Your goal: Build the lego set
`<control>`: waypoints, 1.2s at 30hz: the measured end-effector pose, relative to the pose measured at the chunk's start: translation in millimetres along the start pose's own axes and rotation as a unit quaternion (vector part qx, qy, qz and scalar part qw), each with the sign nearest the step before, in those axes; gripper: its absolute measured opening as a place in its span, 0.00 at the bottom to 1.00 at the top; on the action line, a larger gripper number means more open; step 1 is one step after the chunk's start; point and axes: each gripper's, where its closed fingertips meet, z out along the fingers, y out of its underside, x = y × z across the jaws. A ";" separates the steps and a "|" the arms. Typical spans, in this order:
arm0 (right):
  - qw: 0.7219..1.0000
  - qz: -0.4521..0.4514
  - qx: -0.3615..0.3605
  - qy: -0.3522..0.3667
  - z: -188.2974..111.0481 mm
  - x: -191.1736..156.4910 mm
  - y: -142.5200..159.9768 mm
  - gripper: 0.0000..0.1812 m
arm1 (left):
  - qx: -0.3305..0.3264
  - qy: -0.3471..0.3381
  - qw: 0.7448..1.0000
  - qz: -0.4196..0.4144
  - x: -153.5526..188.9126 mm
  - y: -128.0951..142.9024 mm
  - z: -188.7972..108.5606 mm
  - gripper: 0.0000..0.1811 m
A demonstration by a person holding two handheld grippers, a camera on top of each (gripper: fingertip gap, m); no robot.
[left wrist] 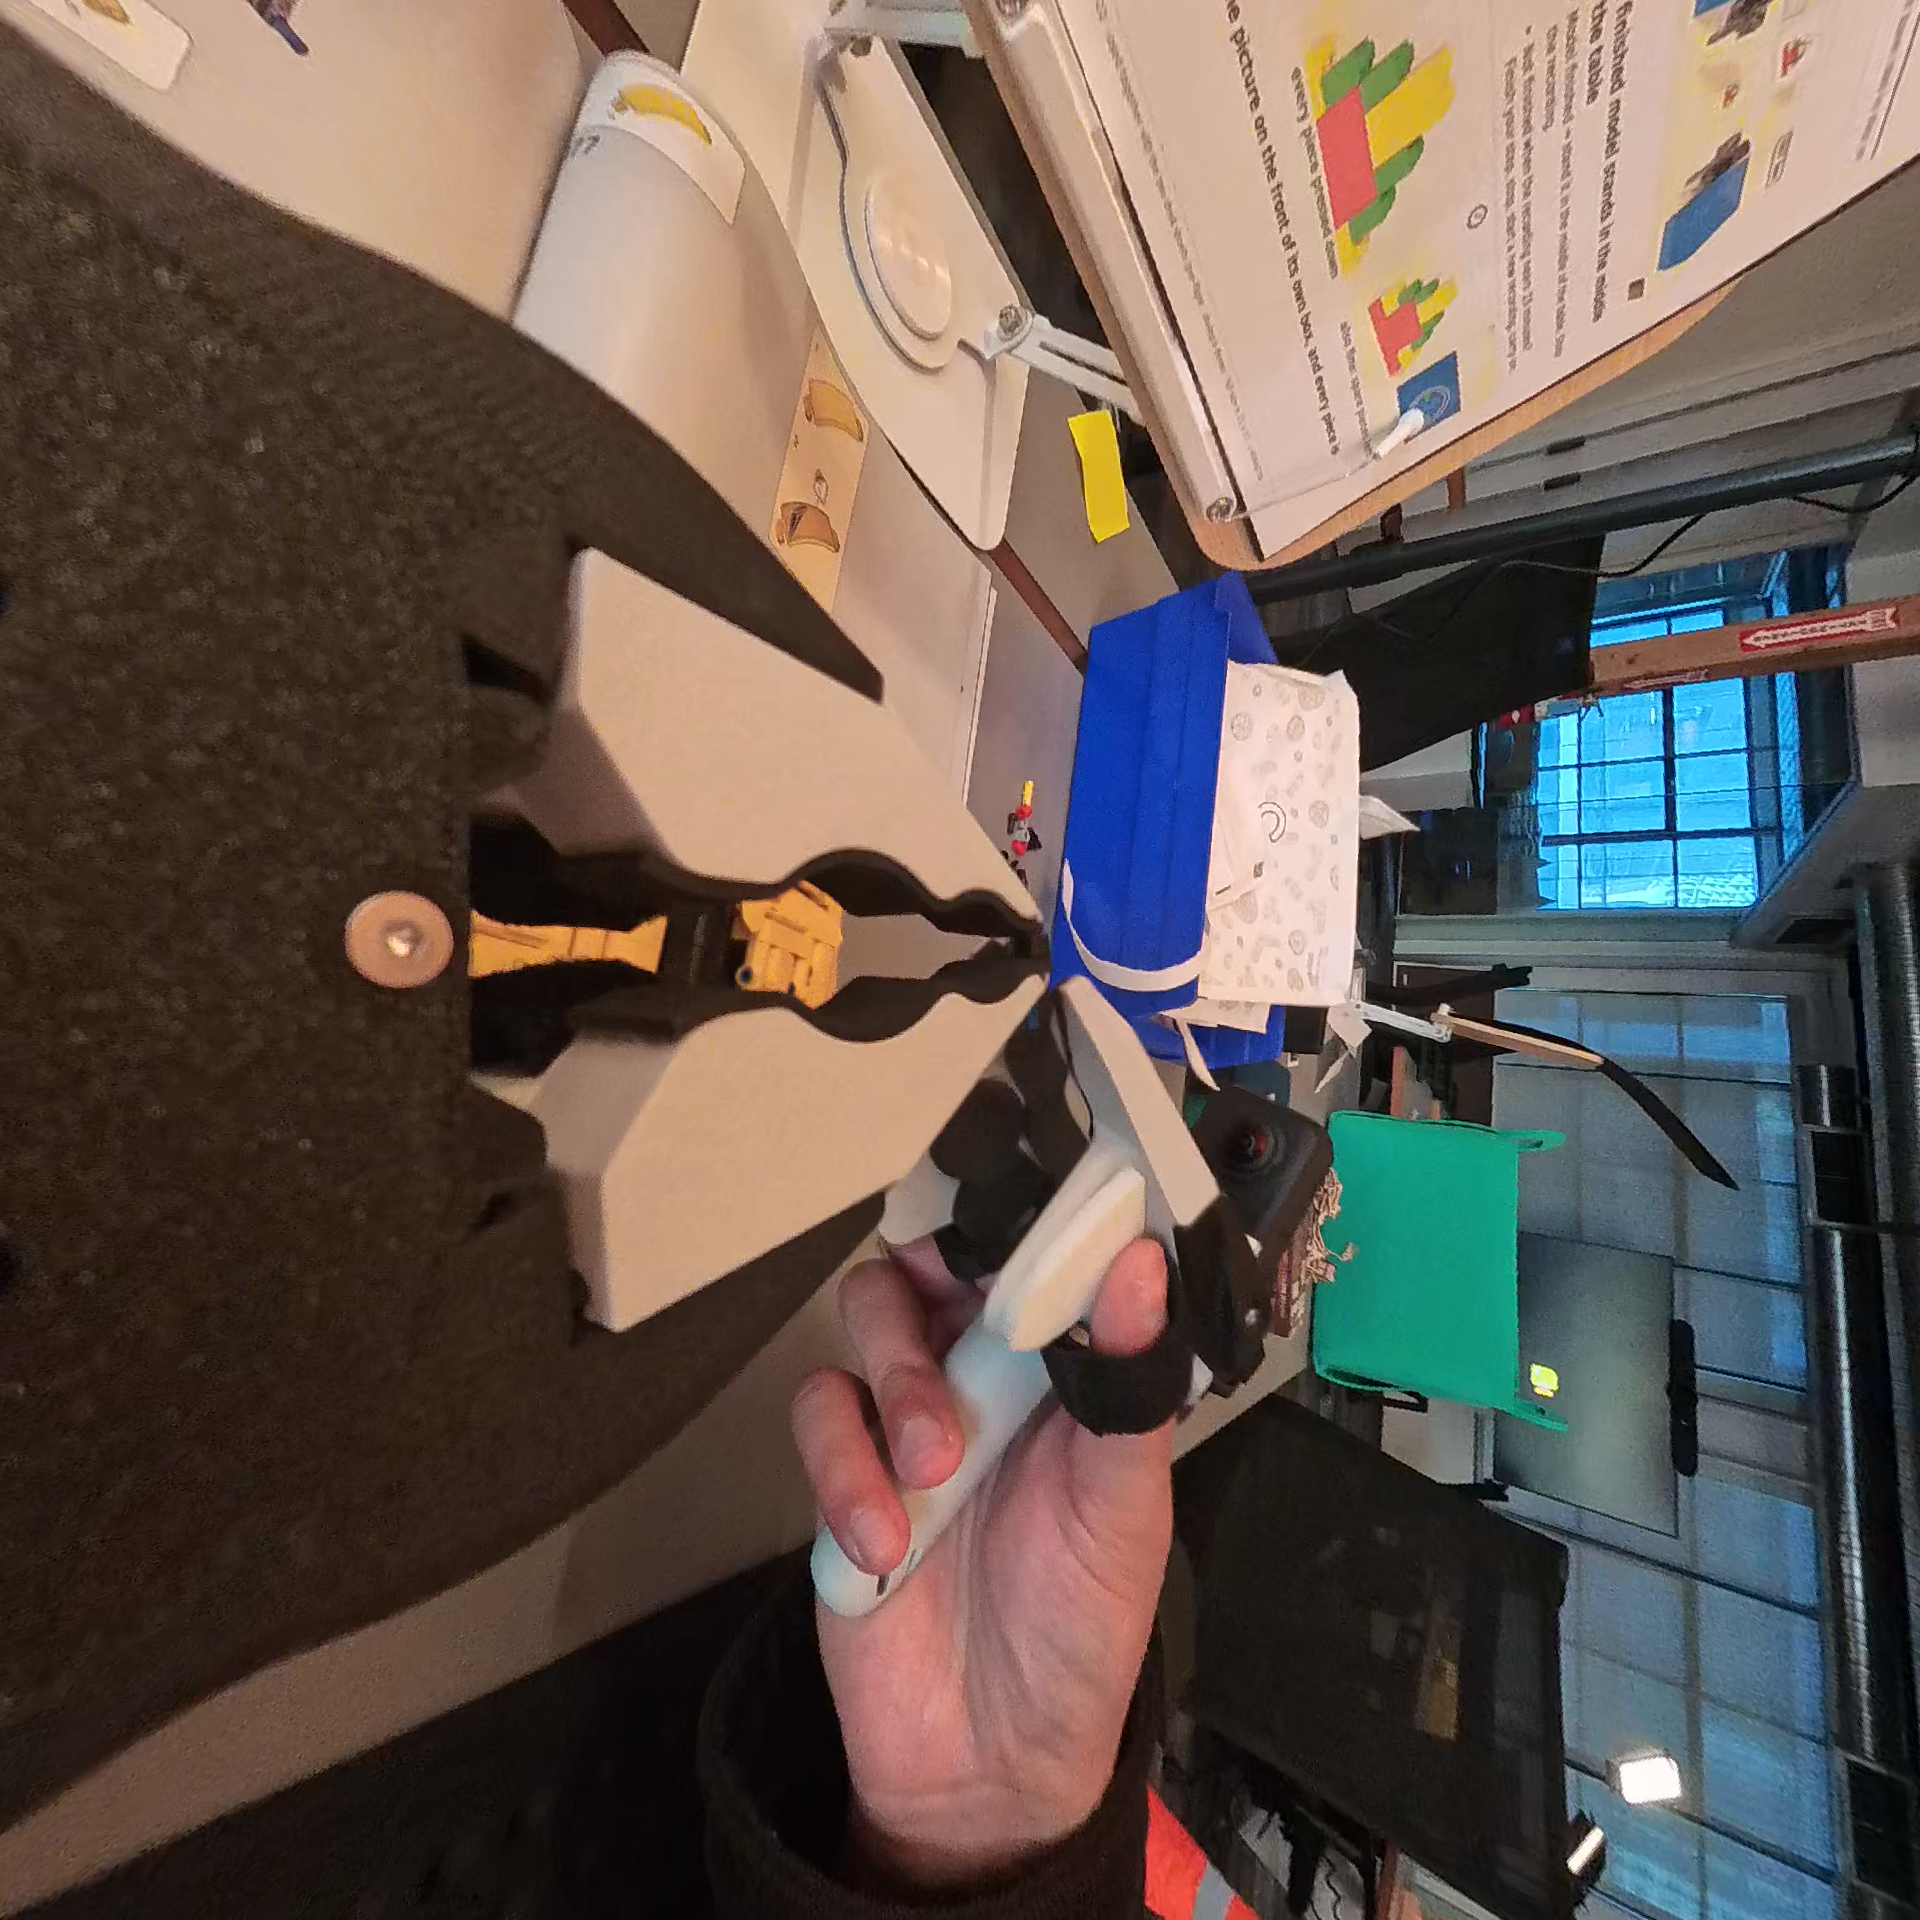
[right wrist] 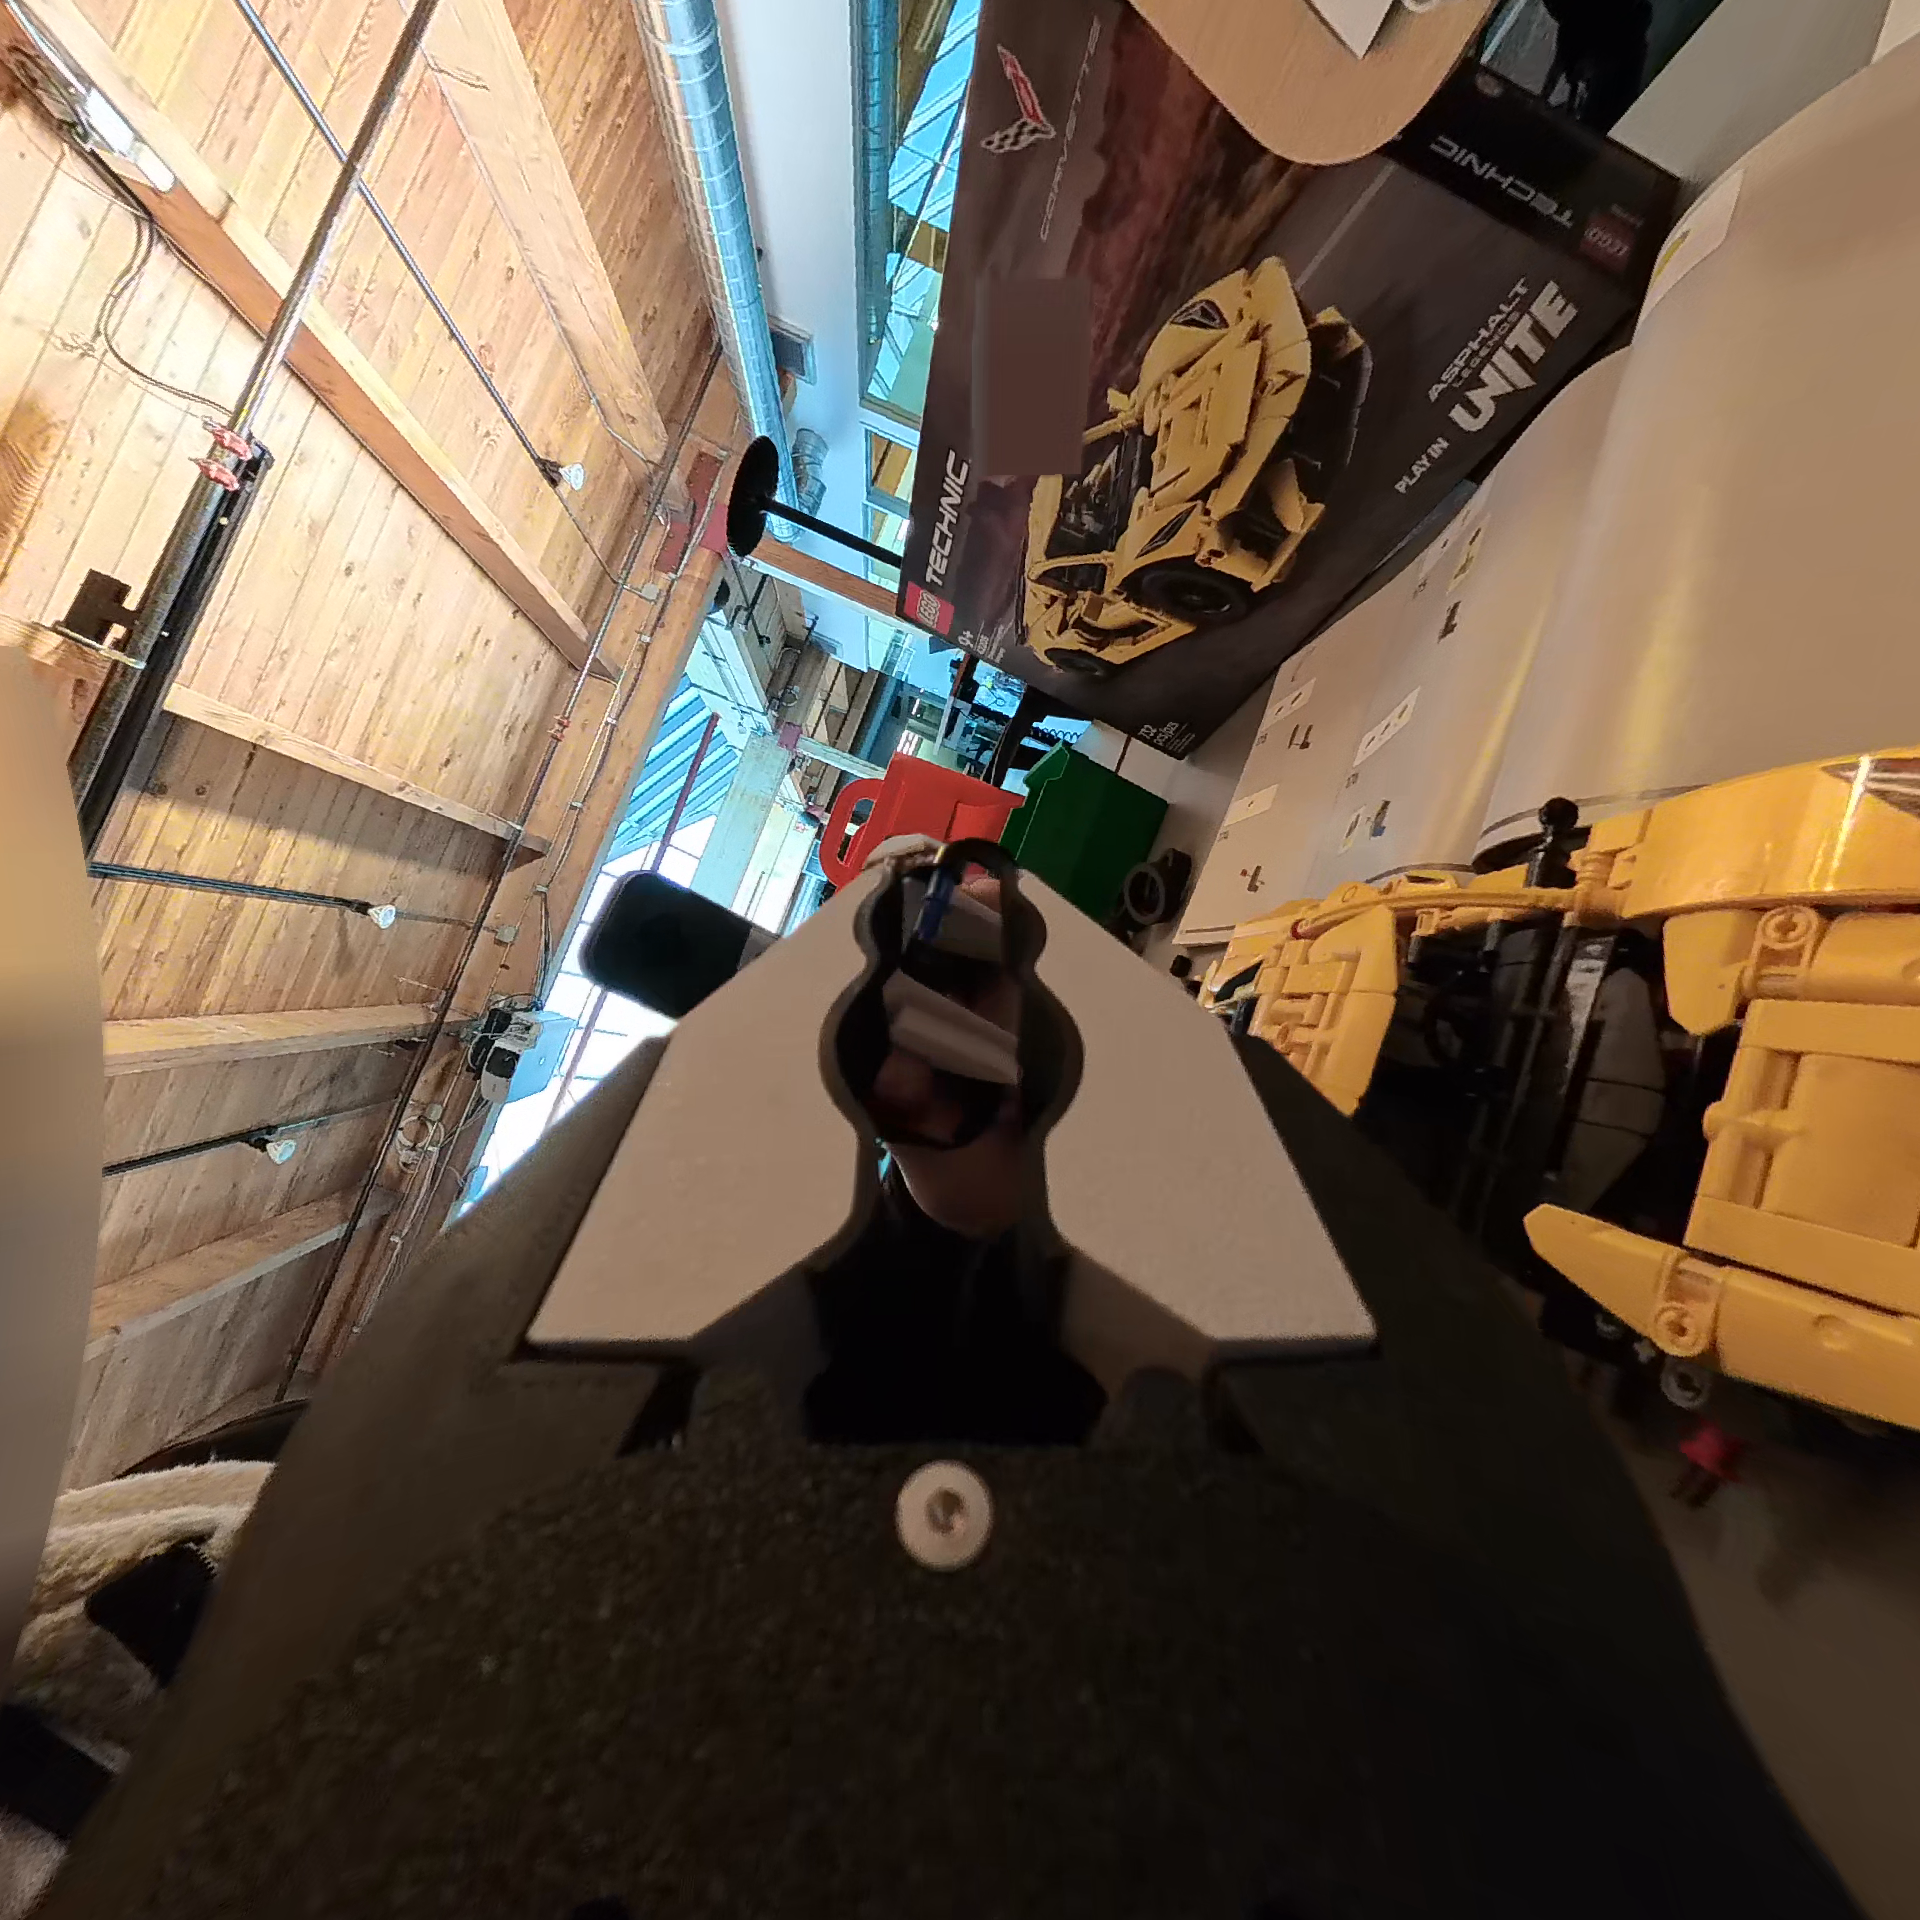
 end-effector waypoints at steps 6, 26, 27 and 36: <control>0.973 -0.186 -0.015 -0.138 -9.9 -40.7 -1.8 0.22 | 0.067 0.066 0.993 -0.075 9.0 -19.8 -8.9 0.02; 0.897 -0.396 -0.093 -0.174 -10.0 -62.7 29.4 0.11 | 0.127 0.196 0.965 -0.120 42.7 -41.8 -20.9 0.02; 0.894 -0.404 -0.094 -0.170 -10.1 -61.5 29.3 0.11 | 0.125 0.193 0.966 -0.118 42.4 -40.8 -20.3 0.02; 0.880 -0.433 -0.111 -0.161 -14.3 -56.3 32.5 0.07 | 0.102 0.178 0.976 -0.068 47.9 -35.0 -19.1 0.02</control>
